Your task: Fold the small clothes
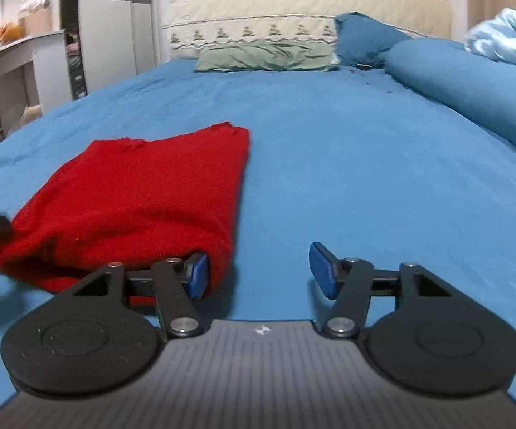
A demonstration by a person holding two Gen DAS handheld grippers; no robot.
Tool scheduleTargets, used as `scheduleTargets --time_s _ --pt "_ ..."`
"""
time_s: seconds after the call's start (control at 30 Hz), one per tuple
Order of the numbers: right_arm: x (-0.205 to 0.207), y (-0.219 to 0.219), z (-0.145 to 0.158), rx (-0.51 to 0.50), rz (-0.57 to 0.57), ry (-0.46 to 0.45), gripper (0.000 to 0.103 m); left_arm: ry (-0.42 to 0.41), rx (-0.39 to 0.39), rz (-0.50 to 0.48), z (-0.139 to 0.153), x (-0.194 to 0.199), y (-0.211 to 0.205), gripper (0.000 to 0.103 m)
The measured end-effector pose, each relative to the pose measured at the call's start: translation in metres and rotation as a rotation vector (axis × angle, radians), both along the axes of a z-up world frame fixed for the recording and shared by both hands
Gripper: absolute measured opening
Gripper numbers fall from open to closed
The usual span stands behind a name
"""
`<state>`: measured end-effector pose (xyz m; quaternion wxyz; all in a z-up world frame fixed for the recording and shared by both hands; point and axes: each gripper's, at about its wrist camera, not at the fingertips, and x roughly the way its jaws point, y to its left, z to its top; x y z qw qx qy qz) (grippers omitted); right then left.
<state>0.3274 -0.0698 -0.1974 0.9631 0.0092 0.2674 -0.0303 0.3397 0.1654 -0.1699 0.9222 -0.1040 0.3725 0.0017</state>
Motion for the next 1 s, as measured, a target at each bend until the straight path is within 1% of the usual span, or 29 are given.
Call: scheduleTargets --time_s 0.03,0.07,0.1,0.13,0.17,0.23,0.3,0.37,0.4,0.43,0.5,0.57,0.6,0.7,0.77,0.83,0.93,1.0 --pt "0.001 -0.003 -0.005 -0.016 0.007 0.029 0.073 0.031 0.040 0.009 -0.007 0.003 0.002 0.087" --pt "0.000 -0.006 -0.012 -0.032 0.020 0.052 0.073 0.035 0.067 -0.002 -0.012 0.004 0.002 0.087" --pt "-0.001 -0.007 -0.017 -0.041 0.040 0.072 0.073 0.019 0.085 -0.014 -0.013 0.002 0.001 0.087" --pt "-0.002 -0.007 -0.021 -0.055 0.062 0.081 0.073 0.019 0.107 -0.023 -0.013 0.001 -0.002 0.087" --pt "-0.006 -0.007 -0.020 -0.069 0.076 0.072 0.073 0.018 0.125 -0.027 -0.013 0.001 -0.005 0.087" --pt "-0.009 -0.006 -0.018 -0.099 0.101 0.077 0.073 0.026 0.132 -0.023 -0.010 0.000 -0.006 0.087" --pt "-0.011 -0.010 -0.015 -0.110 0.126 0.090 0.073 0.030 0.117 -0.012 0.000 -0.005 -0.003 0.086" --pt "-0.017 -0.015 -0.009 -0.093 0.155 0.087 0.076 -0.020 0.097 -0.030 0.018 -0.017 -0.005 0.088" --pt "-0.022 -0.019 -0.005 -0.076 0.175 0.077 0.077 -0.050 0.089 -0.057 0.026 -0.022 -0.006 0.091" --pt "-0.025 -0.025 0.001 -0.043 0.198 0.067 0.080 -0.069 0.081 -0.088 0.033 -0.023 -0.008 0.097" --pt "-0.026 -0.035 0.015 0.039 0.227 0.050 0.086 -0.085 0.061 -0.127 0.040 -0.012 -0.012 0.099" --pt "-0.010 -0.045 0.029 0.144 0.254 0.055 0.097 -0.057 0.014 -0.161 0.038 0.012 -0.013 0.099" --pt "0.001 -0.047 0.034 0.185 0.260 0.082 0.098 -0.037 -0.008 -0.178 0.036 0.024 -0.014 0.099" --pt "0.044 -0.055 0.042 0.329 0.267 0.188 0.099 0.029 -0.076 -0.239 0.028 0.063 -0.015 0.099" --pt "0.068 -0.059 0.043 0.392 0.259 0.222 0.099 0.059 -0.106 -0.284 0.023 0.081 -0.018 0.099" --pt "0.088 -0.059 0.040 0.423 0.261 0.259 0.099 0.101 -0.105 -0.308 0.018 0.099 -0.020 0.099" --pt "0.112 -0.051 0.029 0.409 0.272 0.307 0.099 0.141 -0.137 -0.315 0.006 0.119 -0.020 0.098" --pt "0.123 -0.046 0.021 0.410 0.267 0.338 0.098 0.151 -0.161 -0.314 0.000 0.125 -0.020 0.098"
